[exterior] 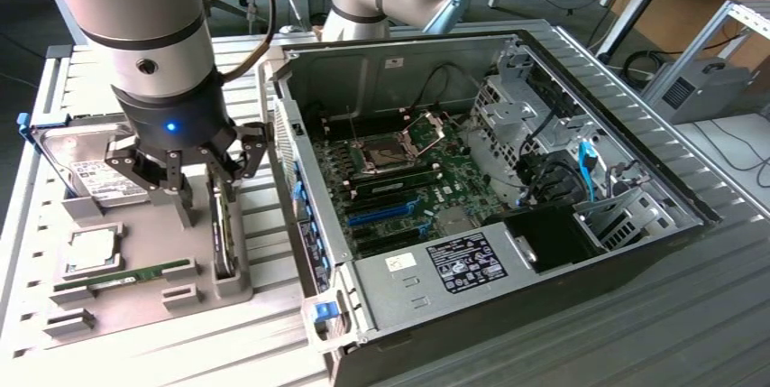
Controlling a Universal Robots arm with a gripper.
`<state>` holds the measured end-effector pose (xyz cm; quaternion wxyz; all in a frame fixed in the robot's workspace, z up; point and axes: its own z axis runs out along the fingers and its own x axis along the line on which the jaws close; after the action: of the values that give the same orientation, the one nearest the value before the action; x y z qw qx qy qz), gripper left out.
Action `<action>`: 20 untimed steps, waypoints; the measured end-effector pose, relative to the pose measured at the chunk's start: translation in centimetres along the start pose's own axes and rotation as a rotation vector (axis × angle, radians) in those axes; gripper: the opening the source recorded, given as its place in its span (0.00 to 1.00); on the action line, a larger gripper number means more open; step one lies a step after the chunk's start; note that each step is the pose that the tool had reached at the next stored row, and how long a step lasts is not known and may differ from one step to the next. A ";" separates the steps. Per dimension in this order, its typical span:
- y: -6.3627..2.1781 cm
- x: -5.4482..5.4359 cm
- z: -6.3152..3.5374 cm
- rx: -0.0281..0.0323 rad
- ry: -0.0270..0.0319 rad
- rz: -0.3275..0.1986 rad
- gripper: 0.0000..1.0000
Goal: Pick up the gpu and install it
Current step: 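Pick up the gpu and move the gpu toward the slot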
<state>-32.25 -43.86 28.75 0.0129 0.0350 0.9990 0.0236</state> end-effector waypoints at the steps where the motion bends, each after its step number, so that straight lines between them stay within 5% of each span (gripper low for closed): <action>1: 0.00 0.0 0.11 0.0000 -0.0001 0.000 0.50; 20: -0.15 0.1 3.05 0.0002 0.0000 0.000 0.50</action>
<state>-32.25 -43.86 25.70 0.0129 0.0350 0.9990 0.0235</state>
